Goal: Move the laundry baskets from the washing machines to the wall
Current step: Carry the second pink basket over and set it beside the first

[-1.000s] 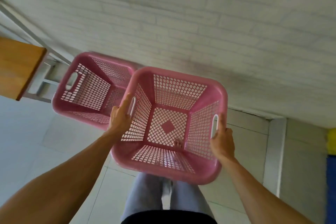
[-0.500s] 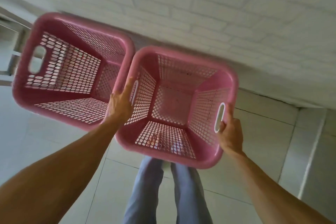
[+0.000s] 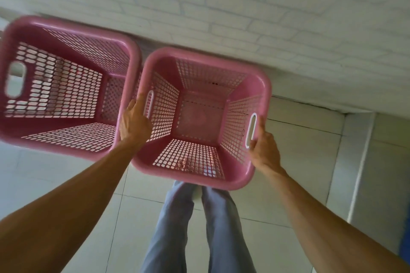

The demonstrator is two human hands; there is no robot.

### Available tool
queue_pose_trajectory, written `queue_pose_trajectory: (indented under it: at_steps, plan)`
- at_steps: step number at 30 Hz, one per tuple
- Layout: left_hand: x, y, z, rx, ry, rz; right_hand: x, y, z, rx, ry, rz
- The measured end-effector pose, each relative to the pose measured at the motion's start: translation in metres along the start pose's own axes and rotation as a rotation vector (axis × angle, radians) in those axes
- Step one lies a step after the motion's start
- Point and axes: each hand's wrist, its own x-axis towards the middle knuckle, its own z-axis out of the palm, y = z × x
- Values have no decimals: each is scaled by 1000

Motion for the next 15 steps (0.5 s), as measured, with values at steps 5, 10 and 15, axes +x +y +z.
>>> queue_pose_trajectory:
  at_steps: [5, 10, 15]
  plan:
    - [-36, 26, -20, -53, -23, 67, -35, -18, -14, 55, 27, 125]
    - [-87, 60, -46, -93, -39, 160, -87, -67, -36, 59, 26, 169]
    - [-148, 94, -81, -129, -114, 216, -136, -107, -60, 131, 115, 83]
